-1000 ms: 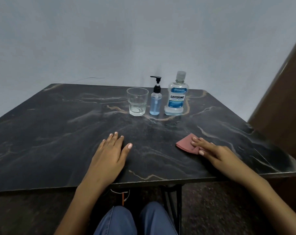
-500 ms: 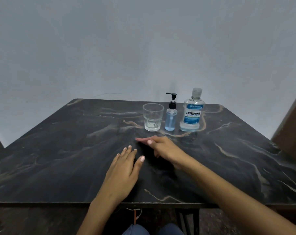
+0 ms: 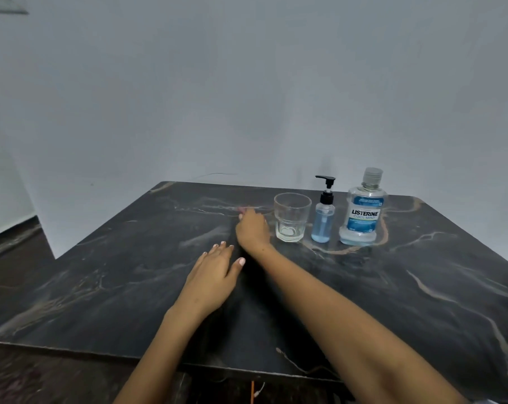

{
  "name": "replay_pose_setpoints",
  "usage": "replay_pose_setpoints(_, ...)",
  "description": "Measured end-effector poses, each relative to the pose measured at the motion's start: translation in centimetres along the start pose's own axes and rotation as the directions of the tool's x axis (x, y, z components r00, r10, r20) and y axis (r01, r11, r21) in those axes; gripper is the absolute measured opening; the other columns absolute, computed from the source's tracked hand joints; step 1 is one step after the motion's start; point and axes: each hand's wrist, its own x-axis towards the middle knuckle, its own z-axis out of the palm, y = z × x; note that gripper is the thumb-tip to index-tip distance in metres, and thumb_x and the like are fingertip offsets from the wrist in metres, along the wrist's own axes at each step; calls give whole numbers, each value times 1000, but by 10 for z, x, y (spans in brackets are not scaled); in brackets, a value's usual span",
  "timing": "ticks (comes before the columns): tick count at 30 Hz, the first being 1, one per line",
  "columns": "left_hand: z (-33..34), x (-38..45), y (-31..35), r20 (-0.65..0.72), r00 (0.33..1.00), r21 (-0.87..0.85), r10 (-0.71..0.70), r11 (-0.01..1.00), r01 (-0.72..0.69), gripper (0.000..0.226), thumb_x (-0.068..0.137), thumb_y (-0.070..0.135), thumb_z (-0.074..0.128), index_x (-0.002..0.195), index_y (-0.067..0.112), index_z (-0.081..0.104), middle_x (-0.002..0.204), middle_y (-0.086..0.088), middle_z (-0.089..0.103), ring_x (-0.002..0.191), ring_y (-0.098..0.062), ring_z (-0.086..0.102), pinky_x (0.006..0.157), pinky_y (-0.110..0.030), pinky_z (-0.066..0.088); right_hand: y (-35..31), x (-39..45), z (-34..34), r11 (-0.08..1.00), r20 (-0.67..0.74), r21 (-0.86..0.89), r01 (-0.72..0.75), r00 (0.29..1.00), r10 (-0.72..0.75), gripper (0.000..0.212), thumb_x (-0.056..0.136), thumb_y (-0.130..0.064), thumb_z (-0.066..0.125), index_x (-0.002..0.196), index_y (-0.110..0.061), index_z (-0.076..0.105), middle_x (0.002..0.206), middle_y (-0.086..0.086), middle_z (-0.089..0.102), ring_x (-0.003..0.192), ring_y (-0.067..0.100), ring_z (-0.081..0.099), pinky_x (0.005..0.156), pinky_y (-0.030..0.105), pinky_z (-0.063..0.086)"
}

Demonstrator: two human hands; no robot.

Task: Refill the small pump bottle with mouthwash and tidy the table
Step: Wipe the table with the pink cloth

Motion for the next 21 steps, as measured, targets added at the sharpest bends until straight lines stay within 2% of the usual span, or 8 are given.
replay_pose_setpoints(4, -4, 15, -7, 55, 998, 92, 23, 995, -28, 51, 99, 32, 37, 145, 11, 29, 156, -9, 23, 145, -20, 16, 116, -36, 13, 12, 2, 14, 982, 199, -187, -14, 979, 52, 46, 100, -28, 38, 125, 6, 54, 141, 27, 43, 135, 36, 34, 113, 40, 26)
replay_pose_setpoints(6, -6, 23, -10, 72, 997, 129, 38, 991, -47, 50, 99, 30, 38, 145, 12, 30, 156, -8, 24, 145, -20, 18, 115, -37, 13, 14, 4, 1, 992, 305, -122, 8, 952, 30, 49, 100, -30, 36, 122, 10, 54, 138, 27, 47, 131, 35, 41, 106, 36, 32)
replay_pose_setpoints(9, -6, 38, -12, 111, 992, 193, 67, 977, -88, 52, 98, 32, 40, 145, 14, 30, 155, -7, 25, 144, -19, 18, 115, -38, 14, 30, 1, -24, 984, 423, -132, 121, 904, -55, 36, 100, -25, 39, 113, 3, 58, 122, 23, 59, 114, 35, 54, 85, 32, 40)
replay_pose_setpoints(11, -4, 49, -12, 152, 984, 252, 87, 960, -124, 53, 97, 34, 43, 145, 15, 31, 155, -7, 27, 144, -20, 20, 115, -37, 17, 44, -6, -35, 943, 483, -225, 247, 868, -112, 34, 98, -26, 45, 118, 0, 56, 127, 21, 57, 118, 35, 52, 90, 34, 40)
replay_pose_setpoints(13, -2, 58, -11, 178, 978, 333, 112, 928, -167, 52, 96, 35, 44, 144, 16, 35, 153, -6, 32, 141, -21, 28, 112, -36, 21, 54, -12, -37, 891, 513, -291, 348, 843, -161, 44, 97, -26, 46, 135, -3, 46, 145, 19, 41, 133, 34, 39, 107, 37, 32)
replay_pose_setpoints(15, -1, 65, -11, 180, 975, 391, 131, 900, -193, 47, 97, 36, 43, 140, 17, 42, 148, -3, 40, 133, -22, 39, 110, -37, 24, 59, -16, -34, 853, 502, -329, 405, 840, -205, 49, 99, -26, 43, 143, -6, 35, 154, 16, 27, 142, 30, 28, 115, 37, 23)
replay_pose_setpoints(18, -1, 74, -13, 189, 973, 421, 136, 884, -206, 42, 98, 36, 40, 136, 20, 48, 145, -2, 45, 129, -22, 46, 111, -39, 24, 60, -15, -28, 819, 467, -375, 434, 851, -238, 45, 100, -23, 39, 141, -5, 37, 153, 16, 30, 140, 30, 29, 113, 40, 26)
replay_pose_setpoints(21, 0, 81, -16, 209, 967, 478, 144, 848, -229, 42, 99, 35, 37, 138, 21, 45, 147, -2, 43, 129, -22, 45, 109, -38, 24, 59, -12, -22, 822, 437, -399, 406, 872, -219, 42, 100, -20, 38, 138, -3, 40, 149, 17, 35, 137, 32, 32, 111, 42, 29)
